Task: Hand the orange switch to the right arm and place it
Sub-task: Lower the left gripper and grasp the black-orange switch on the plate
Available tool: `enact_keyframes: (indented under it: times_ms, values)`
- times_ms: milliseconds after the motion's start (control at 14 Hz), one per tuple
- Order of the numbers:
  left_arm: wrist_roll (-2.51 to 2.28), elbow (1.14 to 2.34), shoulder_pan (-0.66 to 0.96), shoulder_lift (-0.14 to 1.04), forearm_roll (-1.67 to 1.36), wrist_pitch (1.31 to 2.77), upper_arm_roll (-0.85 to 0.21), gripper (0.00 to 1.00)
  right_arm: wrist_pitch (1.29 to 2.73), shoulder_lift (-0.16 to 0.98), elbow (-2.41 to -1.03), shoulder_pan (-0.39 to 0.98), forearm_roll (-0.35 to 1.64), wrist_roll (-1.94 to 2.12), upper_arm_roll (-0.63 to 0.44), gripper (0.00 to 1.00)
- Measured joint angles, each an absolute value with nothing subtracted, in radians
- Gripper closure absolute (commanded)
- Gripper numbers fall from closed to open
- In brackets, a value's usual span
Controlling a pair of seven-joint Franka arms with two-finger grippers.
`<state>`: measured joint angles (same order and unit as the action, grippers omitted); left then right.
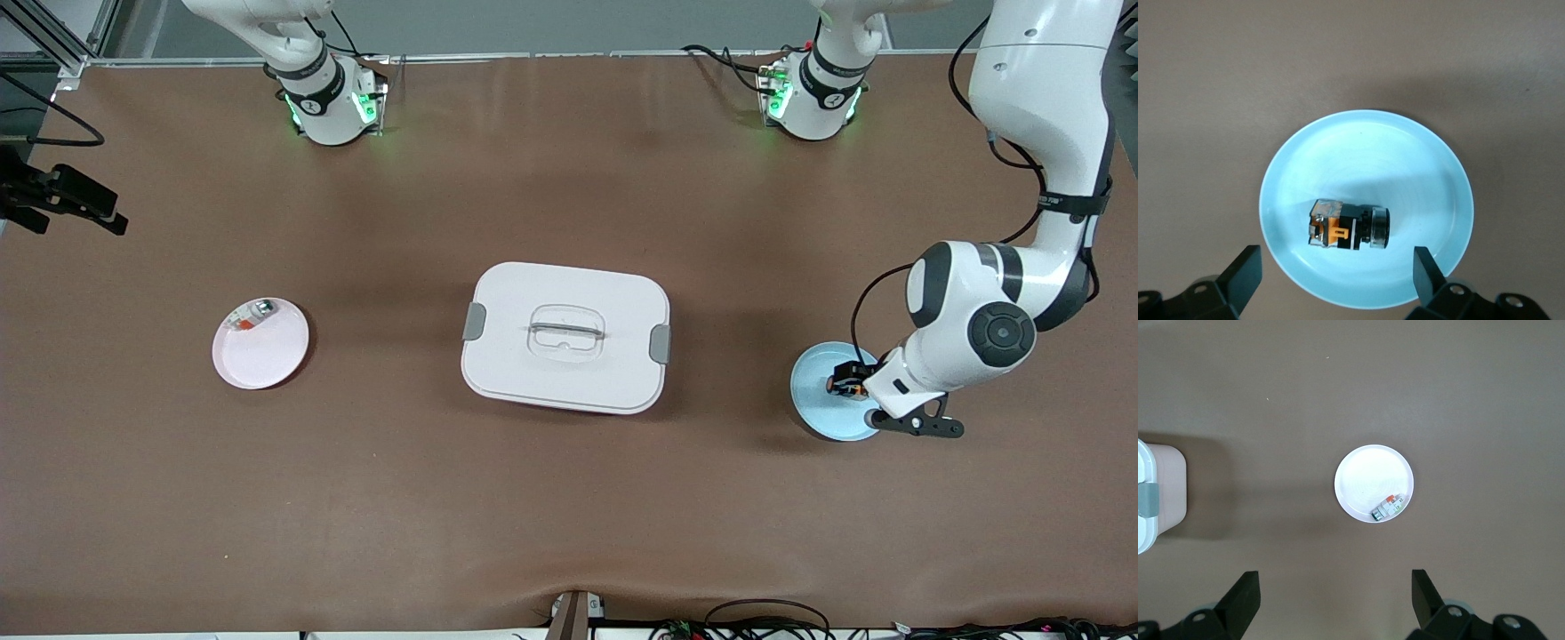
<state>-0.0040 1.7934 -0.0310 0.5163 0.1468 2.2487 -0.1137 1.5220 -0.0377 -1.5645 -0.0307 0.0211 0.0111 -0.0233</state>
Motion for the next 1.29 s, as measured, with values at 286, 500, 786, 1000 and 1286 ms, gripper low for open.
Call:
enact_keyframes:
  times_ms: [286,500,786,1000,1286]
  values:
    - [-0.002,1.858,-0.035,0.536,0.147,2.370,-0.114,0.00,1.522,-0.038,-1.563,-0.031,0.021,0.011,-0.023,0.00]
    - [0.005,1.878,-0.042,0.553,0.148,2.408,-0.114,0.00,1.522,-0.038,-1.563,-0.031,0.021,0.011,-0.023,0.00]
    - [0.011,1.885,-0.055,0.573,0.150,2.434,-0.114,0.00,1.522,-0.038,-1.561,-0.031,0.021,0.011,-0.024,0.00]
    - [0.011,1.887,-0.054,0.597,0.150,2.453,-0.114,0.06,1.519,-0.038,-1.551,-0.031,0.021,0.011,-0.020,0.00]
    - [0.020,1.887,-0.052,0.611,0.150,2.458,-0.115,0.84,1.403,-0.040,-1.496,0.007,0.022,0.011,0.007,0.00]
